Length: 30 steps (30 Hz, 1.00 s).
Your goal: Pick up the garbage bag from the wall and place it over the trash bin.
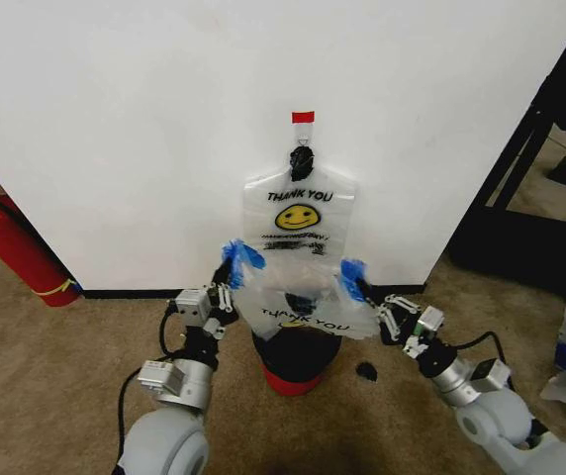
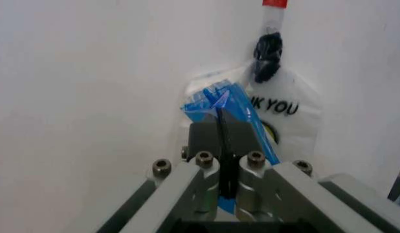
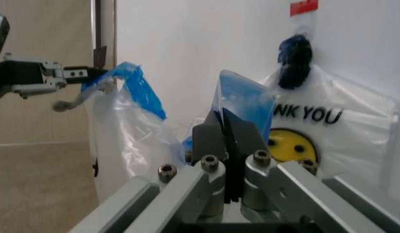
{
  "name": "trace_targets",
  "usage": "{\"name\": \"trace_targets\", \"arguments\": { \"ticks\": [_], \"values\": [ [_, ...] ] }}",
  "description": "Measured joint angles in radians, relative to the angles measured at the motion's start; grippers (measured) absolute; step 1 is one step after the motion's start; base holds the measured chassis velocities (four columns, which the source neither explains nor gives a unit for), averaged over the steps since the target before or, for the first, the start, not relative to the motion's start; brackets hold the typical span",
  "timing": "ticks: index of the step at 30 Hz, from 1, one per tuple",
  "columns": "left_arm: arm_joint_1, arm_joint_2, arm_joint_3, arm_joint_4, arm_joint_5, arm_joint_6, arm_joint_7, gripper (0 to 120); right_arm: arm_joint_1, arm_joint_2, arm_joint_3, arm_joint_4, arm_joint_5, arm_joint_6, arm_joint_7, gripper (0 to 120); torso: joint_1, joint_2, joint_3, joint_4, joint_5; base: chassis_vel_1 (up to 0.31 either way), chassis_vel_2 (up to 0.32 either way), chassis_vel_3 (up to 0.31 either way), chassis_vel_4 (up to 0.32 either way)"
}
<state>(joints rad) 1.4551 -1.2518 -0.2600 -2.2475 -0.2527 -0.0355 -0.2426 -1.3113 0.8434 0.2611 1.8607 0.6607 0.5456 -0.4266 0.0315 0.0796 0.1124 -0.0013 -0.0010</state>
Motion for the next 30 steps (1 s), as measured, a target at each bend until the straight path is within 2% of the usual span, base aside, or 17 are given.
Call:
{"name": "trace_targets", "arguments": {
  "ticks": [12, 18, 25, 30],
  "values": [
    [0.013, -0.024, 0.053, 0.137, 0.145, -0.041, 0.005, 0, 0.075, 0.031, -0.067, -0.163, -0.033, 0.024, 0.008, 0, 0.000, 0.000, 0.000, -0.0001, 0.0003, 0.000, 0.000, 0.000, 0.000],
    [0.031, -0.030, 0.081, 0.188, 0.198, -0.078, 0.008, 0, 0.105, 0.028, -0.100, -0.198, -0.059, 0.032, 0.020, 0, 0.000, 0.000, 0.000, -0.0002, 0.0002, 0.000, 0.000, 0.000, 0.000],
    [0.034, -0.032, 0.067, 0.197, 0.211, -0.100, 0.005, 0, 0.169, 0.011, -0.126, -0.213, -0.062, 0.031, 0.025, 0, 0.000, 0.000, 0.000, -0.0001, 0.0000, 0.000, 0.000, 0.000, 0.000],
    [0.040, -0.021, 0.038, 0.173, 0.222, -0.100, -0.025, 0, 0.227, 0.021, -0.164, -0.248, -0.061, 0.030, 0.037, 0, 0.000, 0.000, 0.000, -0.0001, 0.0000, 0.000, 0.000, 0.000, 0.000]
  ]
}}
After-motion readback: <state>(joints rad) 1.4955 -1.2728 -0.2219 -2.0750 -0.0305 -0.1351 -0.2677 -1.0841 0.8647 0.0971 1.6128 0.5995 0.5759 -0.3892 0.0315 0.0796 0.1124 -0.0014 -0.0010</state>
